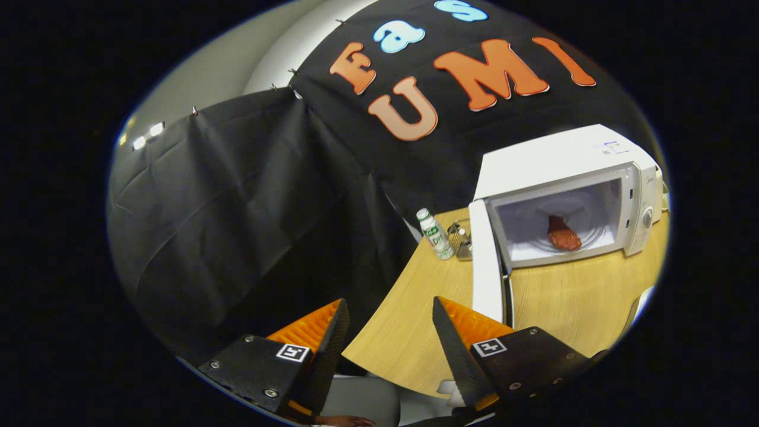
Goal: Open the microwave, put the food inside, and close the microwave door.
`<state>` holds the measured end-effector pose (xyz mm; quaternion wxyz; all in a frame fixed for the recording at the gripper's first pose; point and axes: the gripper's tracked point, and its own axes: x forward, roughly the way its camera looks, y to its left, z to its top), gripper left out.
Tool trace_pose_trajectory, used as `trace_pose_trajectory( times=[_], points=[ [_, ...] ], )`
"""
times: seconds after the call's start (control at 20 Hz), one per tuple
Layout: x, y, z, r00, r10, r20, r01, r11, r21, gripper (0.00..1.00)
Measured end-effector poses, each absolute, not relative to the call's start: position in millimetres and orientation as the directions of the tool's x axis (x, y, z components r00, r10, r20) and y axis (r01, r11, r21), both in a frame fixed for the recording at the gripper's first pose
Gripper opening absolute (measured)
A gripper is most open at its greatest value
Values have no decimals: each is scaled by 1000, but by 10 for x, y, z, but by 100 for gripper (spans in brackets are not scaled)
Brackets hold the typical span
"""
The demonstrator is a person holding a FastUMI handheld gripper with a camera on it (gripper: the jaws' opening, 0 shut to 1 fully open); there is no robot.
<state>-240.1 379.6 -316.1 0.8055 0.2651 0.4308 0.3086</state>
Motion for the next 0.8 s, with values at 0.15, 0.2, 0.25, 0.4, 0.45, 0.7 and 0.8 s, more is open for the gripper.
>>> trace_pose_trajectory(
  times=[0.15,0.2,0.25,0.4,0.45,0.7,0.8],
  points=[
    [-2636,3886,-3280,377,726,-575,-264,680,684,76],
    [-2678,3896,-3316,365,722,-588,-264,686,678,75],
    [-2677,3892,-3352,371,712,-596,-270,697,664,74],
    [-2662,3698,-3449,375,657,-654,-278,753,597,68],
    [-2679,3618,-3482,365,646,-670,-266,762,590,63],
    [-2608,3217,-3626,399,552,-732,-215,832,511,47],
    [-2545,3050,-3666,419,524,-742,-184,849,495,45]
  ],
)
